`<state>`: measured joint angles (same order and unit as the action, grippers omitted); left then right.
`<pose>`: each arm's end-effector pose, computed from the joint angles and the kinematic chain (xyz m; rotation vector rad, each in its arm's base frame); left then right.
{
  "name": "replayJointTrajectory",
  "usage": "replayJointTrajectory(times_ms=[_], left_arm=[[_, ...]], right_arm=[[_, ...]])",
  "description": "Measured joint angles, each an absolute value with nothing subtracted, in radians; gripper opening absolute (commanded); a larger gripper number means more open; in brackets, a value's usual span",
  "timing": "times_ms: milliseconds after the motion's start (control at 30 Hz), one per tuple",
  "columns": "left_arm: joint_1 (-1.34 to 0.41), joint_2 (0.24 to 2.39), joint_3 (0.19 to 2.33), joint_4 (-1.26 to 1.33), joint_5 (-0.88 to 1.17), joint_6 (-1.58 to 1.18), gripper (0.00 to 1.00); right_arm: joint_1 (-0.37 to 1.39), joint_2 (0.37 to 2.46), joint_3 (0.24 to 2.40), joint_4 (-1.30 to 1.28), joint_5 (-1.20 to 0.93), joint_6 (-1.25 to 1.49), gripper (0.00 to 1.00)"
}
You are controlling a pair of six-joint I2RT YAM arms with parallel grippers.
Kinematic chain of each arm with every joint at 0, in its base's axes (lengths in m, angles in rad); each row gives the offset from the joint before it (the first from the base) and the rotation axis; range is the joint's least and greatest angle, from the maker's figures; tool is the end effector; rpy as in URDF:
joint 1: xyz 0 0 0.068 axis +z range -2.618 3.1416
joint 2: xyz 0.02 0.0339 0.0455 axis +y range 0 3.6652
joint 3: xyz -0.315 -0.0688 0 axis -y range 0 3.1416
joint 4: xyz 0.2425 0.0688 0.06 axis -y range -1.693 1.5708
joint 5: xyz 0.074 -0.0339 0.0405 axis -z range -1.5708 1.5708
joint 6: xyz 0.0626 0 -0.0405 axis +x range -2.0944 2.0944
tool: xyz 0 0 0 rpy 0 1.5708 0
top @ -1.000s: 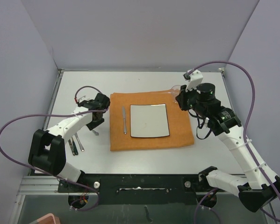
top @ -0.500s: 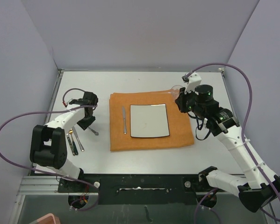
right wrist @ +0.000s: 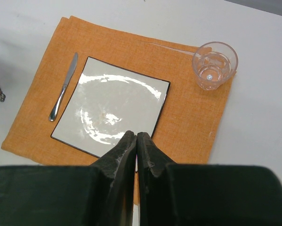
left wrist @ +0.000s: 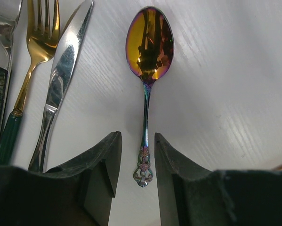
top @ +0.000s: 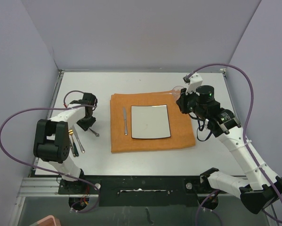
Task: Set the dinner table for one person
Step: Pick up the spoon from the center of the board.
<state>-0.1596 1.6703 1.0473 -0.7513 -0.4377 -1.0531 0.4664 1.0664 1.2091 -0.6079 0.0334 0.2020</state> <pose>0.3091 -0.0229 0.2060 -1.2257 2.4209 0.3434 0.1986 0.0977 0.4219 -0.2502 2.0422 0.3839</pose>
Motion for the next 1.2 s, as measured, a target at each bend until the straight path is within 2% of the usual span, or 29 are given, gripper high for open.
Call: replayJointTrajectory(times_ms=[633, 700, 733, 800, 1200], left_arm=[[-0.104, 1.746, 1.054, -0.674, -0.411, -1.016, 0.32], [-0.101, 1.751, 1.059, -0.667, -0.41, -1.014, 0.25], [-0.098, 1.753, 1.061, -0.662, -0.41, -1.012, 0.15], [-0.094, 1.757, 1.062, -0.65, -0.407, -1.012, 0.01], [-0.081, 1.762, 1.065, -0.595, -0.377, -0.973, 0.0]], right_arm=[[0.466, 1.096, 1.194, -0.599, 0.033, 0.202, 0.04], [0.466, 1.098, 1.194, -0.596, 0.033, 0.202, 0.04], [0.466, 1.102, 1.194, -0.593, 0.034, 0.202, 0.04], [0.466, 1.108, 1.194, -0.588, 0.033, 0.202, 0.04], [0.466, 1.116, 1.194, -0.585, 0.034, 0.202, 0.03]])
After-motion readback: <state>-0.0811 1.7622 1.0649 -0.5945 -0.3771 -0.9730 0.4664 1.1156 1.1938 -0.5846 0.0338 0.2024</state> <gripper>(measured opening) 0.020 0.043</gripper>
